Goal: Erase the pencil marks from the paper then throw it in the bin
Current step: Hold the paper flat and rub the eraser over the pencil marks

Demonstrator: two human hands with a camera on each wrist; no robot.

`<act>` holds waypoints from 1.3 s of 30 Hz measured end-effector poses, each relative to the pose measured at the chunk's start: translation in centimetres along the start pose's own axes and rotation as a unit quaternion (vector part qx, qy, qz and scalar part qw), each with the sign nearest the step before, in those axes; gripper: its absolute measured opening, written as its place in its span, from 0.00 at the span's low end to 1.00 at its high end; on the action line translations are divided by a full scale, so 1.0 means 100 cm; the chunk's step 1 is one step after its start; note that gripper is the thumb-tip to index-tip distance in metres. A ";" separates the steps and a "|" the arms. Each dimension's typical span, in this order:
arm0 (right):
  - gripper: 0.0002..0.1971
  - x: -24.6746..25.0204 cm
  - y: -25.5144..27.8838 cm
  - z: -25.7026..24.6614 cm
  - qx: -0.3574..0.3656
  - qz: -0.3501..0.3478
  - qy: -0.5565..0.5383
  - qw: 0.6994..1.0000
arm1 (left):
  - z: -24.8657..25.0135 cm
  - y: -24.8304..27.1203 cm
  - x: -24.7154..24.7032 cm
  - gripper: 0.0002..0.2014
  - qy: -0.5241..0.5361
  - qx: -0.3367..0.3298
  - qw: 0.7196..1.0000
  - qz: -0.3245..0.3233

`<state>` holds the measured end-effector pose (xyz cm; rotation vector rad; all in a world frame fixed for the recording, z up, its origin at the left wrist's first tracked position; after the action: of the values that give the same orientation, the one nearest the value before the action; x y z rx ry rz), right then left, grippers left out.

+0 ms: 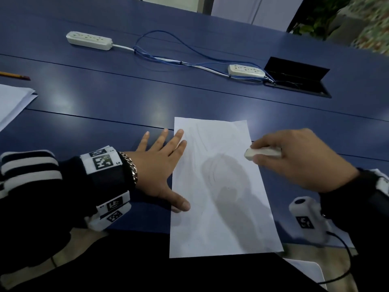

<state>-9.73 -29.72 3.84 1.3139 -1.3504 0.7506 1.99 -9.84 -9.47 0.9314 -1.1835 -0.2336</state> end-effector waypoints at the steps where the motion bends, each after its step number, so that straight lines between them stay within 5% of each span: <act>1: 0.12 -0.001 0.001 0.006 -0.006 -0.007 -0.006 1.000 | 0.003 0.000 0.005 0.78 0.006 -0.012 1.000 0.010; 7: 0.13 -0.016 -0.004 0.021 -0.017 -0.053 -0.014 0.998 | 0.030 -0.008 0.007 0.70 -0.017 -0.072 0.997 0.014; 20: 0.13 -0.078 0.015 -0.015 0.022 -0.113 0.018 0.993 | 0.018 -0.008 0.013 0.65 -0.049 -0.071 0.996 -0.021; 25: 0.16 -0.065 0.001 -0.017 0.022 -0.126 0.033 0.991 | 0.034 -0.018 0.049 0.59 -0.029 -0.099 0.991 0.090; 29: 0.16 -0.032 -0.043 -0.001 -0.025 -0.031 0.008 0.999 | 0.047 -0.042 0.081 0.69 -0.036 -0.128 0.986 0.096; 39: 0.16 -0.046 -0.073 0.000 -0.049 -0.027 0.064 0.996 | 0.039 -0.072 0.079 0.78 -0.071 -0.109 0.989 0.066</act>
<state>-3.54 -29.86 -2.14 1.1997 -1.2303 0.7096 3.96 -21.01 -9.03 0.6518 -1.3168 -0.3194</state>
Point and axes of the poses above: each hand's wrist, its own y-axis away from the middle knuckle, its own x-axis out of the back of the hand, z = x × y, the point moved 10 cm from there along -y, towards the middle knuckle, and after that the axes turned 11 degrees about -z, right-handed, at the moved point
